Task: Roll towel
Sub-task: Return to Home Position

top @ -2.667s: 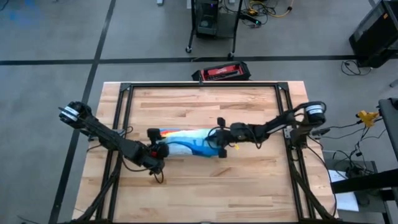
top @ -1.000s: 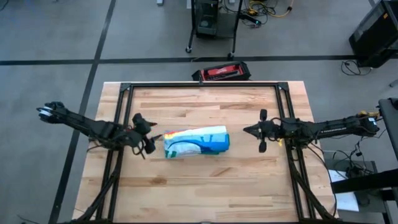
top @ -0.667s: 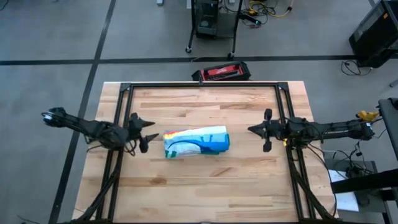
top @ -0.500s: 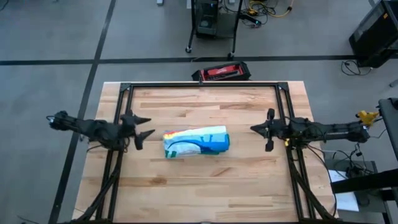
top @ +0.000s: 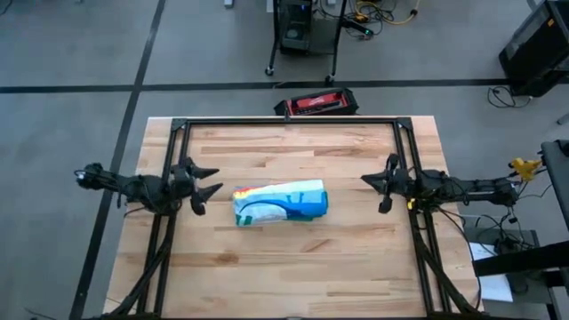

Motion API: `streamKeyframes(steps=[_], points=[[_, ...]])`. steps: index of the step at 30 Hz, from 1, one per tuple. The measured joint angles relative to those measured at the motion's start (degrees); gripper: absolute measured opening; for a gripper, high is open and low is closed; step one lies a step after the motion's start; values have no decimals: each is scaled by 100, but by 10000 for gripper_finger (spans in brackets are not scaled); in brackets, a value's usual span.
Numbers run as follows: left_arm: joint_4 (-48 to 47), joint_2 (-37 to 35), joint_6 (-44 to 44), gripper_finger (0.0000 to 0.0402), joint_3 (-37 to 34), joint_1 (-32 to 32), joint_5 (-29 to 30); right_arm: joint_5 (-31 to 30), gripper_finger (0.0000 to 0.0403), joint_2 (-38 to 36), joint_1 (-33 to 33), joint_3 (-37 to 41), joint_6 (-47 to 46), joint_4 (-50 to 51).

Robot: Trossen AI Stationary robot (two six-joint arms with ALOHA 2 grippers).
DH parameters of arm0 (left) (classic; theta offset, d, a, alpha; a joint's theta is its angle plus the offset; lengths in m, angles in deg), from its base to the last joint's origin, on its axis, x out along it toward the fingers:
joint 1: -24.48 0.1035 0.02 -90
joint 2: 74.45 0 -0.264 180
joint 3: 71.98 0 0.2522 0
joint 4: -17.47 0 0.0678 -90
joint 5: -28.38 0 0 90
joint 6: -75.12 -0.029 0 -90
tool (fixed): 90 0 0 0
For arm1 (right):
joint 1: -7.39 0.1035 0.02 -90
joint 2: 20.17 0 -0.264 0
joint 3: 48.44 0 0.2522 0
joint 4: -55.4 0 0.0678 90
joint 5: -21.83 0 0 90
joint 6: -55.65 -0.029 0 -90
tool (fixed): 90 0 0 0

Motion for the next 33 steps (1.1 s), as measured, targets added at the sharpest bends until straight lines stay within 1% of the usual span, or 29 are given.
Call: streamKeyframes(steps=[1, 3, 8, 9, 16, 21, 33], points=[[201, 48, -83, 194, -66, 0, -159, -13, 0, 11, 0, 4, 35, -8], [289, 147, -164, 149, -83, -10, -395, -10, 0, 53, 0, 4, 56, -8], [260, 118, -296, 30, -83, -14, -444, -26, 0, 378, 0, 7, -6, -15], [256, 78, -330, 15, -83, -14, -444, -26, 0, 460, 0, 9, -4, -16], [258, 22, -388, 1, -85, -14, -434, -26, 0, 762, 0, 9, -54, -6], [157, 82, -363, 10, -48, -14, -295, -25, 0, 912, 0, -6, -54, 18], [159, 340, -344, 10, -46, -14, -295, -30, 0, 1018, 0, -39, -54, 33]])
